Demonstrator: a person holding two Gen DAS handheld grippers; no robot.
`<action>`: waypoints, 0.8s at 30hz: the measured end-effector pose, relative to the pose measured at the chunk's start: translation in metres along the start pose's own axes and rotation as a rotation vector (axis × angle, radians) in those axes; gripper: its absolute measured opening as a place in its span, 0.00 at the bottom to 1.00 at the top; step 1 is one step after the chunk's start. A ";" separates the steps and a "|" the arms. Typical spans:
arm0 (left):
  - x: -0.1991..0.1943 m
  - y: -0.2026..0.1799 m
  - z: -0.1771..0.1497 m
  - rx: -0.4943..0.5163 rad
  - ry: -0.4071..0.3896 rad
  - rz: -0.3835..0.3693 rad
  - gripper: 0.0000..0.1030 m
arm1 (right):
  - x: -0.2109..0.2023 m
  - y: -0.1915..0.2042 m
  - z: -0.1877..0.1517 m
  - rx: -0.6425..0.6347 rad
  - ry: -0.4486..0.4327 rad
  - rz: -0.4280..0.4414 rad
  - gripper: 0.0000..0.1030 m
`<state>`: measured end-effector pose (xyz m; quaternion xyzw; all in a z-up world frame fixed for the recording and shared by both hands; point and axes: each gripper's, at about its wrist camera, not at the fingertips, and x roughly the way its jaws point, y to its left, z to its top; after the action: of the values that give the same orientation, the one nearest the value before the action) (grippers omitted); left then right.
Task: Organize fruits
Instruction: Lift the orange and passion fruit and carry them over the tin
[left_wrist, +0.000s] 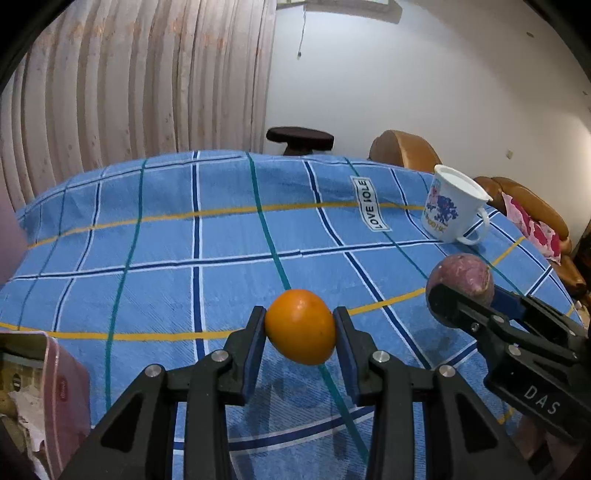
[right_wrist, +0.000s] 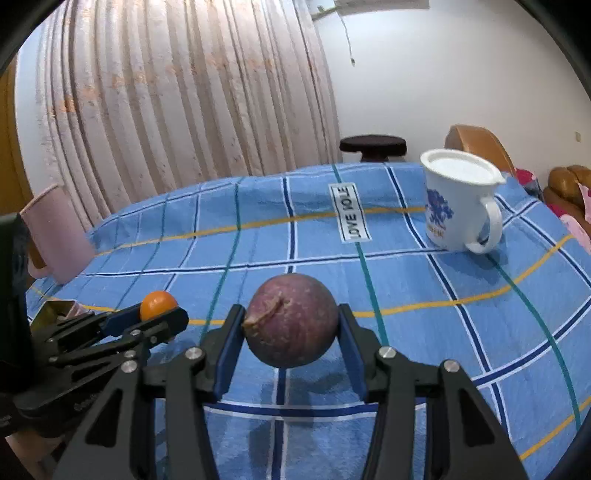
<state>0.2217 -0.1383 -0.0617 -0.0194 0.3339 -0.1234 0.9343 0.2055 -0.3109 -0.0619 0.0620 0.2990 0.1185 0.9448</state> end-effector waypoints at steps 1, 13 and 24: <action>-0.001 -0.001 0.000 0.004 -0.006 0.003 0.37 | -0.002 0.001 0.000 -0.005 -0.009 -0.001 0.51; -0.015 -0.006 -0.002 0.033 -0.082 0.040 0.37 | -0.015 0.007 -0.001 -0.028 -0.076 0.009 0.51; -0.027 -0.007 -0.005 0.029 -0.140 0.061 0.37 | -0.024 0.013 -0.003 -0.062 -0.127 0.007 0.51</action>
<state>0.1969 -0.1380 -0.0477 -0.0041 0.2661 -0.0980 0.9589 0.1822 -0.3048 -0.0485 0.0410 0.2343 0.1270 0.9630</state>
